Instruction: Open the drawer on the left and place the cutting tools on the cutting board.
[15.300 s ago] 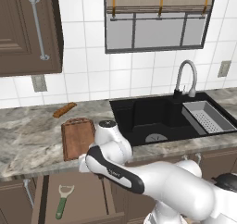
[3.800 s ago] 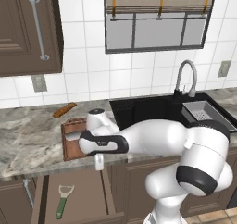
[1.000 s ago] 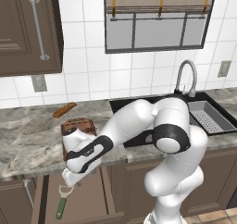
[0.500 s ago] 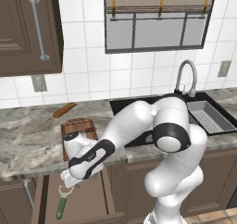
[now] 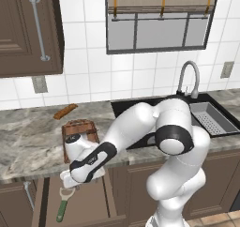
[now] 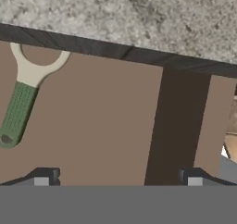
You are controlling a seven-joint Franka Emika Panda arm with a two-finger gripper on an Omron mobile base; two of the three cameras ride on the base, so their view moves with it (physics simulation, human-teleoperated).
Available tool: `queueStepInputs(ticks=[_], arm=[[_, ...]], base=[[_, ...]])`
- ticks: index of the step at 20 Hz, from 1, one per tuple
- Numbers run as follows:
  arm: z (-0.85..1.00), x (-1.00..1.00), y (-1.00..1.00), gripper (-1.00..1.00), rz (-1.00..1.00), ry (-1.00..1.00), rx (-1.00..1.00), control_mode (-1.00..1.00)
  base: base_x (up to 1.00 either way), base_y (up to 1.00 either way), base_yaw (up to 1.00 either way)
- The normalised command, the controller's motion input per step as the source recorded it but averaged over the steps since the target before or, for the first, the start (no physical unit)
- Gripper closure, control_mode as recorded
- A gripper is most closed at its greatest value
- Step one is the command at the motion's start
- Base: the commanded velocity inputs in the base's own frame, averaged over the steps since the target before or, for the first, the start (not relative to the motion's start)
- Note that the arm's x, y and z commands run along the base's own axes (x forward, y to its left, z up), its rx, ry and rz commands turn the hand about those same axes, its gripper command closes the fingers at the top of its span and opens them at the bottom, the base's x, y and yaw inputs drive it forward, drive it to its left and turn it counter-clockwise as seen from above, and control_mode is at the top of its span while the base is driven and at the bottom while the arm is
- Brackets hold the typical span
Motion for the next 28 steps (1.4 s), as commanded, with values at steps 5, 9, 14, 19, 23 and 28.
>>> queueStepInputs(ticks=[5, 9, 14, 19, 23, 28], arm=[[-0.04, -0.05, 0.08, -1.0, -0.17, -0.03, 0.0, -1.0], [-0.09, -0.02, 0.13, -1.0, -0.15, -0.01, 0.0, -1.0], [-0.11, 0.0, 0.13, -1.0, -0.09, -0.01, 0.0, -1.0], [-0.14, 0.0, 0.2, -1.0, -0.06, -0.02, 0.0, -1.0], [-0.13, 0.0, 0.23, -1.0, -0.05, -0.04, 0.0, -1.0], [-0.07, 0.0, 0.22, -1.0, -0.04, -0.02, 0.0, -1.0]], base=[[0.0, 0.0, 0.0], [0.0, 0.0, 0.0], [0.0, 0.0, 0.0], [0.0, 0.0, 0.0], [0.0, 0.0, 0.0], [0.0, 0.0, 0.0]])
